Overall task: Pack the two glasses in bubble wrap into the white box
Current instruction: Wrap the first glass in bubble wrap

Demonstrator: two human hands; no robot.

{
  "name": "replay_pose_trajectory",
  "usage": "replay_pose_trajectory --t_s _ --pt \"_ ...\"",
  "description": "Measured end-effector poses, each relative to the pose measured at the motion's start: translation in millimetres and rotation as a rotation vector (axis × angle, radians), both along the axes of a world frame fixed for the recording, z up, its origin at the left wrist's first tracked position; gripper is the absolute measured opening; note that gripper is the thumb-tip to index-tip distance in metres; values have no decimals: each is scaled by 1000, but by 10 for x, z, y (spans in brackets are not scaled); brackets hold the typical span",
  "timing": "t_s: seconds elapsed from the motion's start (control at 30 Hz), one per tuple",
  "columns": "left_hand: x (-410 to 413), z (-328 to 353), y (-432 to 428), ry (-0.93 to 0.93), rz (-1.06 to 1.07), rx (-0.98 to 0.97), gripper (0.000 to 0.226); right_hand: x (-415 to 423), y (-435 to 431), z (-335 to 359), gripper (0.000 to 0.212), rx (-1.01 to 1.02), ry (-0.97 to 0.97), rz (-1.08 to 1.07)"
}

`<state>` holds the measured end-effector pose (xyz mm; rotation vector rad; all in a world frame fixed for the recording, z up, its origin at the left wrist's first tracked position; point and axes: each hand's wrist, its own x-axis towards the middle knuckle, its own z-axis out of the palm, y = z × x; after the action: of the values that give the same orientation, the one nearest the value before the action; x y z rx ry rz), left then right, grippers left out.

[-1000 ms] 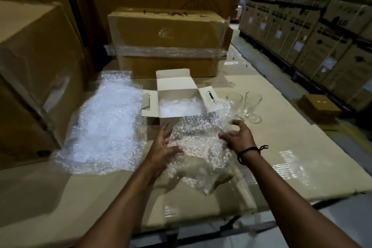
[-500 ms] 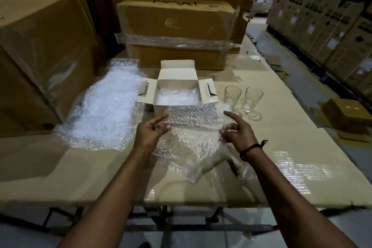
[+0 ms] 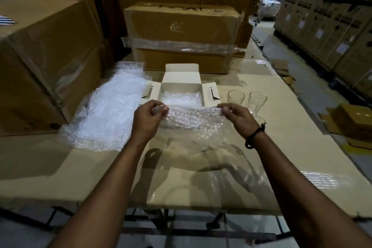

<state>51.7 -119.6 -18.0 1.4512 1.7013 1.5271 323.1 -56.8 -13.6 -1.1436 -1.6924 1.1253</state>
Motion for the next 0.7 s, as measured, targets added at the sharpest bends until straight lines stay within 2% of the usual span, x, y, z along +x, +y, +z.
replay_pose_trajectory --t_s 0.03,0.13,0.2,0.27,0.37,0.5,0.63,0.7 --pt "-17 -36 36 -1 22 -19 6 -46 -7 -11 3 -88 34 35" --pt "-47 -142 101 -25 34 -98 6 -137 -9 -175 36 -323 54 71" --pt "-134 -224 119 -186 -54 -192 21 -186 19 -291 41 -353 45 -8" --pt "-247 -321 103 -236 -182 -307 37 -222 37 -365 37 -301 -7 -100" --pt "-354 -459 74 39 -189 -322 23 -240 62 -481 38 -140 -93 -116" --pt "-390 -602 97 168 -116 -271 44 -186 79 -579 41 -41 -190 -68" --pt "-521 -745 64 392 -226 -122 36 -66 -3 -601 45 28 -509 115" --pt "-586 -778 27 347 -217 -159 30 -7 -42 -651 44 79 -723 271"
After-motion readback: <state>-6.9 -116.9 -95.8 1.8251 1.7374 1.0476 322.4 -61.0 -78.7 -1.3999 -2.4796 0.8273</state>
